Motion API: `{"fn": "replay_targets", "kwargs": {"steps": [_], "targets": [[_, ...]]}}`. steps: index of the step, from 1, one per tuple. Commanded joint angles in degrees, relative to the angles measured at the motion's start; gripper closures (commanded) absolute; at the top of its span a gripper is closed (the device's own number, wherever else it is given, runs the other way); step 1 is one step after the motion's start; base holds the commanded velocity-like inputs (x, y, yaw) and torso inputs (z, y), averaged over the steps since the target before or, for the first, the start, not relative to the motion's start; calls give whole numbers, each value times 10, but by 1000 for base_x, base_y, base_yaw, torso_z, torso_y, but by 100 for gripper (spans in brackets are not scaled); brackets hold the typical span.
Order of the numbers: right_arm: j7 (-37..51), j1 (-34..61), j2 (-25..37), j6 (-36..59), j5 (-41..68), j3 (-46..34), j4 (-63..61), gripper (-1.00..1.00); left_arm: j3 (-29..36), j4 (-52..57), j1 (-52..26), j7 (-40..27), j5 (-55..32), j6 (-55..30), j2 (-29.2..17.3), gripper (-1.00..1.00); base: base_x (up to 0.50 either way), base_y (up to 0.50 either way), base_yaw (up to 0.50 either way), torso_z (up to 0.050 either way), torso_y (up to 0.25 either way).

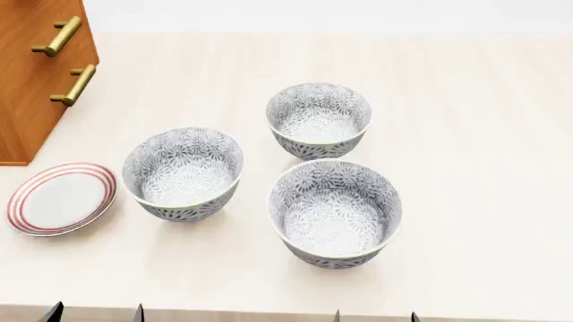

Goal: Stack the bowl at the front on the bowl in the middle.

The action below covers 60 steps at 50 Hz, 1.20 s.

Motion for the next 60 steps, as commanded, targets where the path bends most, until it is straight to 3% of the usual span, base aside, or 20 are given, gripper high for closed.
{"fn": "replay_targets", "kwargs": {"steps": [1, 13, 17, 18, 20, 30, 41, 60], "targets": [[6, 0, 5, -10, 5, -6, 10, -100, 16, -11, -2, -15, -13, 10, -13, -100, 0, 0, 0, 0, 0], [34, 4, 27, 6, 25, -35, -2, -100, 30, 19, -4, -40, -39, -34, -28, -100, 0, 0, 0, 0, 0], [41, 10, 33, 96, 35, -39, -86, -100, 31, 109, -16, -54, -56, -143, -32, -100, 0, 0, 0, 0, 0], [39, 37, 37, 181, 53, -35, -152, -100, 28, 174, -46, -55, -73, -229, -39, -100, 0, 0, 0, 0, 0], [46, 70, 43, 285, 69, -28, -227, -100, 29, 216, -84, -58, -79, -291, -46, -100, 0, 0, 0, 0, 0], [66, 145, 53, 436, 98, -23, -331, -100, 33, 317, -161, -75, -95, -436, -69, -100, 0, 0, 0, 0, 0], [95, 161, 58, 454, 91, -28, -334, -100, 43, 335, -170, -87, -87, -444, -82, -100, 0, 0, 0, 0, 0], [103, 157, 64, 425, 96, -47, -299, -100, 47, 316, -163, -95, -91, -420, -88, -100, 0, 412, 0, 0, 0]]}}
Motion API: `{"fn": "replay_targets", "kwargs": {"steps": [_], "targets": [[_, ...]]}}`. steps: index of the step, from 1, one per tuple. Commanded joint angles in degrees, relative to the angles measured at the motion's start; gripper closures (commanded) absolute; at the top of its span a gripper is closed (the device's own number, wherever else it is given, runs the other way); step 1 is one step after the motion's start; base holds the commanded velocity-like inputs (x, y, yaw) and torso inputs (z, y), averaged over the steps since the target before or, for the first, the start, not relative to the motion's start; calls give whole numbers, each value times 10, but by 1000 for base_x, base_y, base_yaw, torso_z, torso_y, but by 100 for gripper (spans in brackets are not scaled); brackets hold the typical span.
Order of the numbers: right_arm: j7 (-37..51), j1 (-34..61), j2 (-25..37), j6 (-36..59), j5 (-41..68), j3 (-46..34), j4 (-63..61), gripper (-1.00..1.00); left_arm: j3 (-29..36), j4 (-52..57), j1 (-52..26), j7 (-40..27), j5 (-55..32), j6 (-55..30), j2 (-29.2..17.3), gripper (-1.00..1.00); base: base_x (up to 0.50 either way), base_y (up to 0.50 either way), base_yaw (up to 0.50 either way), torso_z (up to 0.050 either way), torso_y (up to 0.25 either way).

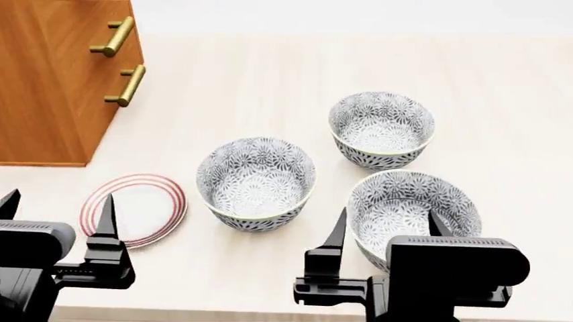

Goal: Stack the bowl at the front on the bowl in the middle.

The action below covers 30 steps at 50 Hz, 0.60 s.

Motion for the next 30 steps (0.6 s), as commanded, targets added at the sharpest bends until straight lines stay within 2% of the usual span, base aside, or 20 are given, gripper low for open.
{"fn": "replay_targets", "kwargs": {"steps": [1, 7, 30], "targets": [[8, 4, 3, -2, 4, -7, 11, -100, 3, -3, -1, -5, -5, 2, -3, -100, 0, 0, 0, 0, 0], [16, 4, 3, 1, 9, -6, 11, -100, 3, -10, 0, -9, -7, 9, -4, -100, 40, 0, 0, 0, 0], [28, 8, 14, -2, 17, -18, 14, -100, 9, -9, 3, -16, -16, 12, -11, -100, 500, 0, 0, 0, 0]]}}
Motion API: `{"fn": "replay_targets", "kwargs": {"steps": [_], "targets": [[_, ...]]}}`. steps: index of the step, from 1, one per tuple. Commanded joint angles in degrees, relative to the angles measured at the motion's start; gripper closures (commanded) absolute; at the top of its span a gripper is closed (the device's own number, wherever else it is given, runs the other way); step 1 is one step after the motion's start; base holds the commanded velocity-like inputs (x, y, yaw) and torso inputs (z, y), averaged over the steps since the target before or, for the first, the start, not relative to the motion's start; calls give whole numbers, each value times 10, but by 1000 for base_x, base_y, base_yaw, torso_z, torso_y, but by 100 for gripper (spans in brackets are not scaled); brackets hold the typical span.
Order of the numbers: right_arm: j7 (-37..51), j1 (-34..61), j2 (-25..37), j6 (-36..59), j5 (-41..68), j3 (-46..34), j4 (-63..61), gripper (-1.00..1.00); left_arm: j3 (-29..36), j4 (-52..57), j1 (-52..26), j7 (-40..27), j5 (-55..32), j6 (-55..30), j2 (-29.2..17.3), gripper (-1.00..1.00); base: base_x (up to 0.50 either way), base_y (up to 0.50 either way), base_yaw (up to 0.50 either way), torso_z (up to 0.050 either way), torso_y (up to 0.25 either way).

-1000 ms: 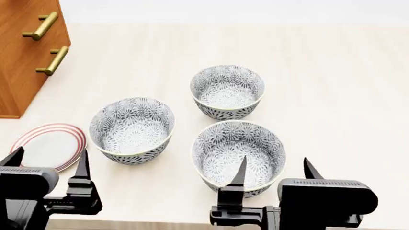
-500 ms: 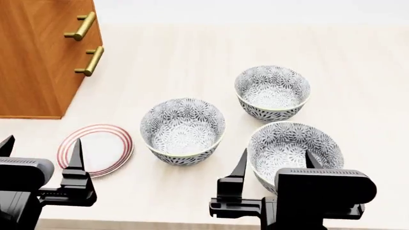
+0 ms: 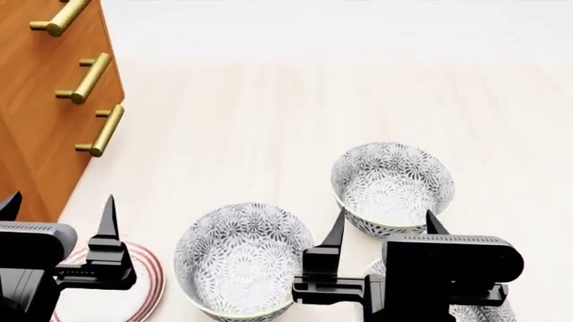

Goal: Stack the bowl at the front on the bowl in the middle.

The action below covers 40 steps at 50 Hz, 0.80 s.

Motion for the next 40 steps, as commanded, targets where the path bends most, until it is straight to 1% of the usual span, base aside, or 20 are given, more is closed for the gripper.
{"fn": "replay_targets", "kwargs": {"steps": [1, 13, 24, 25, 27, 28, 29, 30, 31, 35, 40], "targets": [[8, 1, 5, -2, 3, -5, 2, -100, 3, -1, 1, -4, -4, 2, -4, -100, 500, 0, 0, 0, 0], [20, 8, 5, 3, 5, -8, 16, -100, 5, -7, 1, -7, -9, 8, -6, -100, 496, 0, 0, 0, 1], [38, 19, 7, 15, 5, -4, 16, -100, 4, -8, 2, -10, -15, 9, -7, -100, 0, 0, 0, 0, 0], [50, 40, 10, 48, -1, -1, 22, -100, 2, -8, 3, -10, -17, 9, -7, -100, 0, 0, 0, 0, 0], [55, 51, 12, 66, 1, 6, 16, -100, 2, -10, 4, -11, -18, 11, -7, -100, 0, 0, 0, 0, 0], [28, 137, 54, 152, 54, 92, 102, -100, 0, -11, -1, -11, -21, 5, -6, -100, 0, 0, 0, 0, 0], [27, 223, 56, 238, 52, 119, 188, -100, 0, -12, -1, -12, -21, 5, -6, -100, 0, 0, 0, 0, 0], [26, 309, 56, 305, 52, 117, 274, -100, 1, -11, -1, -12, -22, 5, -7, -100, 0, 0, 0, 0, 0], [26, 323, 56, 304, 52, 115, 293, -100, 2, -12, -1, -12, -22, 5, -7, -100, 0, 0, 0, 0, 0], [24, 331, 58, 308, 53, 107, 302, -100, 4, -12, -3, -13, -22, 4, -8, -100, 0, 0, 0, 0, 0], [19, 359, 62, 306, 48, 95, 357, -100, 8, -25, -7, -13, -23, 11, -9, -100, 0, 0, 0, 0, 0]]}}
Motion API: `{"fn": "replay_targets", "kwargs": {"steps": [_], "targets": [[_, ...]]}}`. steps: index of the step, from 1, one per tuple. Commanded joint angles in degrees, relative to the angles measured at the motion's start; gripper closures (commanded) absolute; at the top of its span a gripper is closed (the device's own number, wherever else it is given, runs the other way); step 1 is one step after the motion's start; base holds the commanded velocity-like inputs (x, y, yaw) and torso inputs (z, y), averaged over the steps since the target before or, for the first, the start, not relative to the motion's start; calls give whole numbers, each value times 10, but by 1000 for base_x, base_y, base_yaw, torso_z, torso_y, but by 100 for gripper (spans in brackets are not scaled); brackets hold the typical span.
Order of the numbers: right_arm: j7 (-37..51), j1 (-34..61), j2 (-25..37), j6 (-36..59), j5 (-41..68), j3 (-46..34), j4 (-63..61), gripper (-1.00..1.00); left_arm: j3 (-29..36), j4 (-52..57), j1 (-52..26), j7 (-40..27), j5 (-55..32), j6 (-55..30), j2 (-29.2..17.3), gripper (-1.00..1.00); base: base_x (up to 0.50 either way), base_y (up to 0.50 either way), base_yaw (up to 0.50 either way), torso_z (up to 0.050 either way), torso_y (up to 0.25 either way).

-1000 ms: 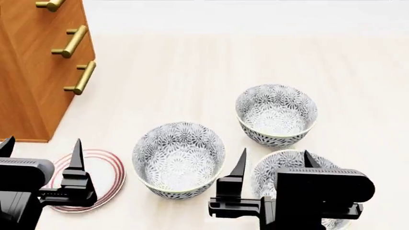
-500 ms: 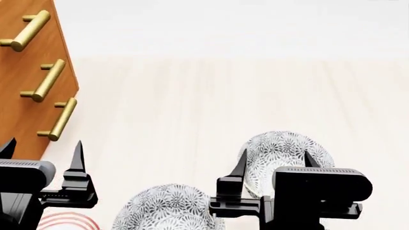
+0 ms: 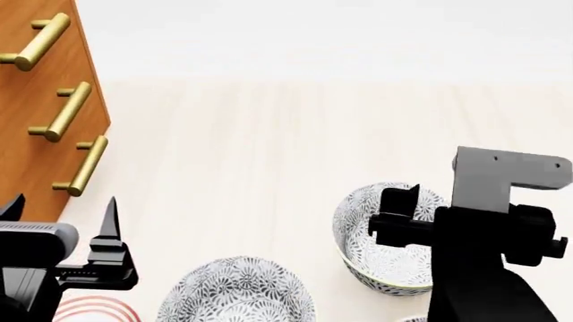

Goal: Stack the bowl at the front on the bowl in the middle.

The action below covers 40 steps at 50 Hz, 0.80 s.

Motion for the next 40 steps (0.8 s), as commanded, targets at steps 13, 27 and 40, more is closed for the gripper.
{"fn": "replay_targets", "kwargs": {"steps": [13, 27, 40], "targets": [[2, 199, 30, 94, -4, 12, 257, -100, 8, -11, -8, -4, -8, 1, -7, -100, 0, 0, 0, 0, 0], [4, 254, 44, 105, -17, -6, 338, -100, 13, -35, -14, -6, -10, 10, -7, -100, 0, 0, 0, 0, 0], [-11, 283, 58, 117, -13, -12, 400, -100, 17, -48, -21, -7, -16, 12, -8, -100, 0, 0, 0, 0, 0]]}}
